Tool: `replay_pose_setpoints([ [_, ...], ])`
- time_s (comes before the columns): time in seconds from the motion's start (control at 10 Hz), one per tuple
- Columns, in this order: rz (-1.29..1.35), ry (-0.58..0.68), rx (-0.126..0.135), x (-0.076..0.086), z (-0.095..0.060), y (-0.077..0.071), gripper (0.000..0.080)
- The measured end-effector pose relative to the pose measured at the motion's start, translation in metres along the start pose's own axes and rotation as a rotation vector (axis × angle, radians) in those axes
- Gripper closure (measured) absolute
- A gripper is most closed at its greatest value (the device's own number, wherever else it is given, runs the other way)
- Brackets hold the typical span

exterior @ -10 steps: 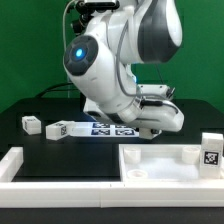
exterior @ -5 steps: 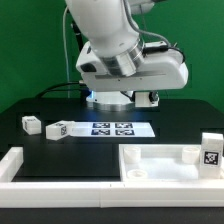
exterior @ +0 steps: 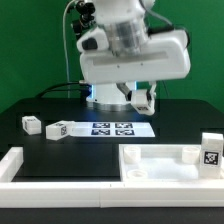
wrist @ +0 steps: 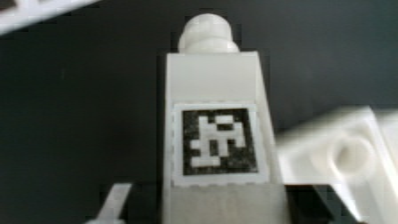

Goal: Assemble square table

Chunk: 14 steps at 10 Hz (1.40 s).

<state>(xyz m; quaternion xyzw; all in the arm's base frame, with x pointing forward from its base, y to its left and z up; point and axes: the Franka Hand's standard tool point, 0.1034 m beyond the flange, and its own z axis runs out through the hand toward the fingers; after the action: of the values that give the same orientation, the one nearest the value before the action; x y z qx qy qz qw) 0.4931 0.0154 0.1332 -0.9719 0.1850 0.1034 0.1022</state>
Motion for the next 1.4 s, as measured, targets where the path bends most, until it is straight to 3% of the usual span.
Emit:
replay_pose_setpoints([
  [0.2,-0.083,0.166,-0.026,0.038,-0.033,-0.011,0.0509],
  [0.5,-0.101,0.375,-0.021,0.045,-0.032,-0.014,0.0509],
  [0.7,-0.111,0.526,-0.030,0.051,-0.020,-0.018,0.0509],
  [0.9,-0.131,0.695,-0.026,0.080,-0.033,-0.024,0.0509],
  [1.1,-0.167,0.845,-0.011,0.095,-0.045,-0.047,0.0509],
  [1.2,-0.175,0.892,-0.020,0.092,-0.039,-0.042,0.0509],
  [1.4,-0.175,0.861,-0.023,0.093,-0.036,-0.043,0.0509],
])
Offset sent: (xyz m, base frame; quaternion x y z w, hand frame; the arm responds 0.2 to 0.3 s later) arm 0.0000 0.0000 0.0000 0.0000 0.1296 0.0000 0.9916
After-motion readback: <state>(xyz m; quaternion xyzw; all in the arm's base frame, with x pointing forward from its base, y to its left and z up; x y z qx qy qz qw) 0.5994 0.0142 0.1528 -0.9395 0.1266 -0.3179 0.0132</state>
